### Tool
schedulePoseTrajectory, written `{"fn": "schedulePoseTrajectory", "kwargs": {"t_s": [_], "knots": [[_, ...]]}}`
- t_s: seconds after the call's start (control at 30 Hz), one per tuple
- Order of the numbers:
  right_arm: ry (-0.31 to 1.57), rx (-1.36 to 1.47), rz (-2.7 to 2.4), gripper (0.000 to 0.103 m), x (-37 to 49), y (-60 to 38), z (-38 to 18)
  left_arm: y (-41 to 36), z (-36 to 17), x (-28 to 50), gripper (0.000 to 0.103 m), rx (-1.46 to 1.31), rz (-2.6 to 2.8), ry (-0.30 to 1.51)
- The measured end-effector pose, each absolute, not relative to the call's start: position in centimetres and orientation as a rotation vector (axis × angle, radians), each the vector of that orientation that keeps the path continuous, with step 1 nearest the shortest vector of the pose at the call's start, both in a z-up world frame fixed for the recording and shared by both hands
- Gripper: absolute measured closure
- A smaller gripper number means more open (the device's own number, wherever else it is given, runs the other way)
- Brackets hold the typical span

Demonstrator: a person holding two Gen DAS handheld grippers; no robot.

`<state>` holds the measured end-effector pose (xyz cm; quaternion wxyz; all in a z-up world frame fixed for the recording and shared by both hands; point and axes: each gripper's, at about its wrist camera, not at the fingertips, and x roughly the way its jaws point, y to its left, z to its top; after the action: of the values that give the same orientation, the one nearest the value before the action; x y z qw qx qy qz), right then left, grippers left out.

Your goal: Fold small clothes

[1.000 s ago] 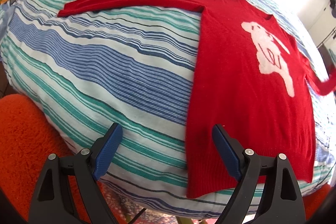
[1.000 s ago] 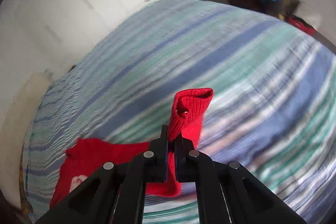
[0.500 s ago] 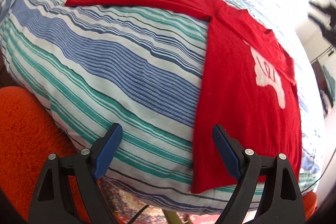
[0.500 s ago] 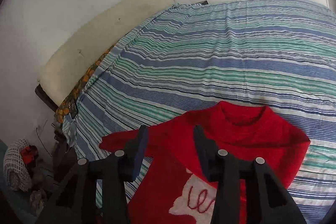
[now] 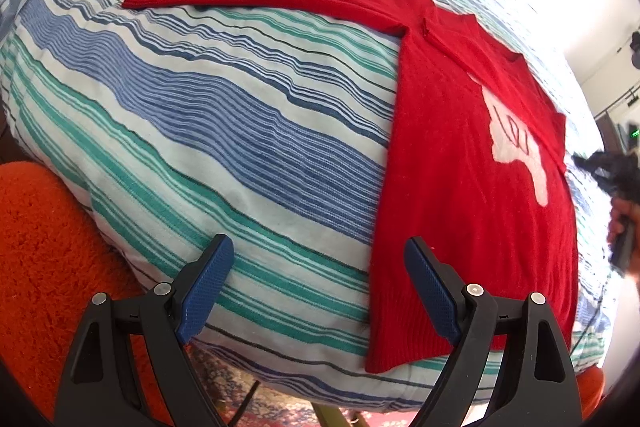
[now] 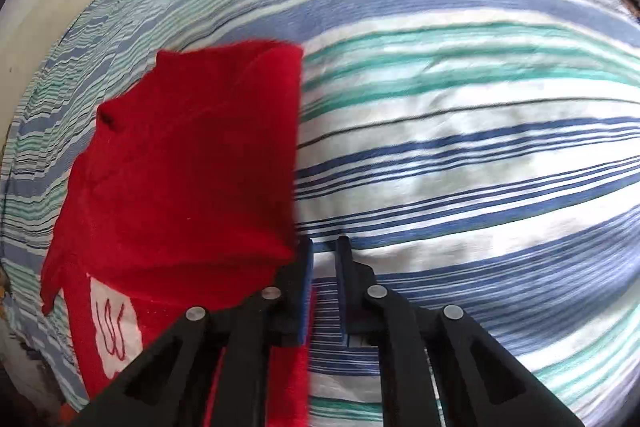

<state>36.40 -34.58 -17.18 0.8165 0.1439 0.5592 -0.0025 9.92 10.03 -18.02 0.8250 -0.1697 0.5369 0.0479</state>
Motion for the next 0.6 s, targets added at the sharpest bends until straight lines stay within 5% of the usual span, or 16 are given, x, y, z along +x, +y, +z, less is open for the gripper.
{"fn": "schedulePoseTrajectory", "kwargs": {"t_s": [0.17, 0.3, 0.43, 0.6], "knots": [[1.119, 0.306, 0.329, 0.086, 35.9, -30.0, -13.7, 9.0, -18.1, 10.1, 0.015, -0.304, 0.105, 1.141], [1.231, 0.242, 0.208, 0.084, 36.3, -29.4, -18.1, 9.2, -18.0, 9.7, 0.015, -0.296, 0.112, 1.133], [1.189, 0.412, 0.111, 0.098, 33.8, -34.3, -19.3, 9.8, -17.9, 9.5, 0.015, -0.326, 0.106, 1.129], [1.070, 0.228, 0.079, 0.061, 26.9, -35.7, -15.1, 9.7, -17.7, 9.7, 0.015, -0.339, 0.087, 1.126]]}}
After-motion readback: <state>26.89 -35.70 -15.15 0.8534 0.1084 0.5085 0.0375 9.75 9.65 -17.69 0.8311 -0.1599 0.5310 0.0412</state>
